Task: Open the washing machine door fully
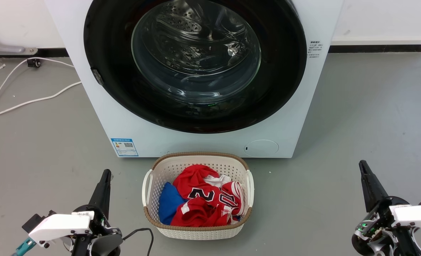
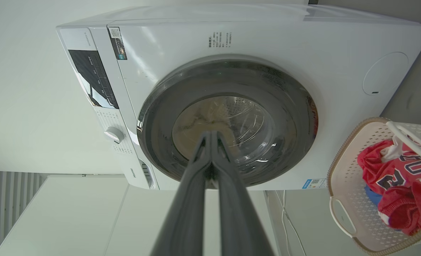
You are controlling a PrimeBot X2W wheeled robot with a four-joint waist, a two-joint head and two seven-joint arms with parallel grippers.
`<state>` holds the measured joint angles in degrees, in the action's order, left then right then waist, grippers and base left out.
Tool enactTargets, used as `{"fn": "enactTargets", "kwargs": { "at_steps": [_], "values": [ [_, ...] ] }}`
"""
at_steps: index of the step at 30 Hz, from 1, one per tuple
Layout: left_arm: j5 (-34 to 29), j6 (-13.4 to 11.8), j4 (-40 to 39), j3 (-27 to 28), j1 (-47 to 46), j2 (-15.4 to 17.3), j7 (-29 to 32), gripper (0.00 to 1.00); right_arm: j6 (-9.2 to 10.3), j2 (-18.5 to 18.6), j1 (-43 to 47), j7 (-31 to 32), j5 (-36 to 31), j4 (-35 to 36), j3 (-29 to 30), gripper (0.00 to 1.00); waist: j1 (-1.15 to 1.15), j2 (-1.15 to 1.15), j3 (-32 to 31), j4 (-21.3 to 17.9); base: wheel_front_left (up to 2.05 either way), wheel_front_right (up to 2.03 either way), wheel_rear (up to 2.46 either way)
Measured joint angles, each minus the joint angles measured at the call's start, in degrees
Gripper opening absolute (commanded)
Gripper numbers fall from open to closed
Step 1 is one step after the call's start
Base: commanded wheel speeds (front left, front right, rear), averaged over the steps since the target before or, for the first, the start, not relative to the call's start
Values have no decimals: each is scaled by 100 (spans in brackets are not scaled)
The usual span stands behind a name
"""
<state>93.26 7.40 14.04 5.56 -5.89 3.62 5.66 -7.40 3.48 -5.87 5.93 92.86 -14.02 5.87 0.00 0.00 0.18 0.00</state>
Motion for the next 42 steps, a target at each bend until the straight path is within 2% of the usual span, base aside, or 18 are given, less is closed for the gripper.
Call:
{"fn": "enactTargets", "kwargs": {
  "at_steps": [23,24,35,42],
  "values": [
    [-32,0,1,24,-1,-16,24,0,0,-11,-1,19,-14,0,19,0,0,0,0,0,0,0,0],
    [-30,0,18,22,6,-20,23,100,0,-12,9,18,-13,-15,16,100,0,0,0,0,0,0,0],
    [-58,-7,85,-243,157,-60,-202,100,1,-31,187,-207,-16,-13,-90,100,0,0,2,4,0,0,0],
    [-459,-7,3,-388,149,-60,-392,100,1,-22,261,-393,-283,87,-170,100,0,0,-1,20,0,0,0]
  ]
}}
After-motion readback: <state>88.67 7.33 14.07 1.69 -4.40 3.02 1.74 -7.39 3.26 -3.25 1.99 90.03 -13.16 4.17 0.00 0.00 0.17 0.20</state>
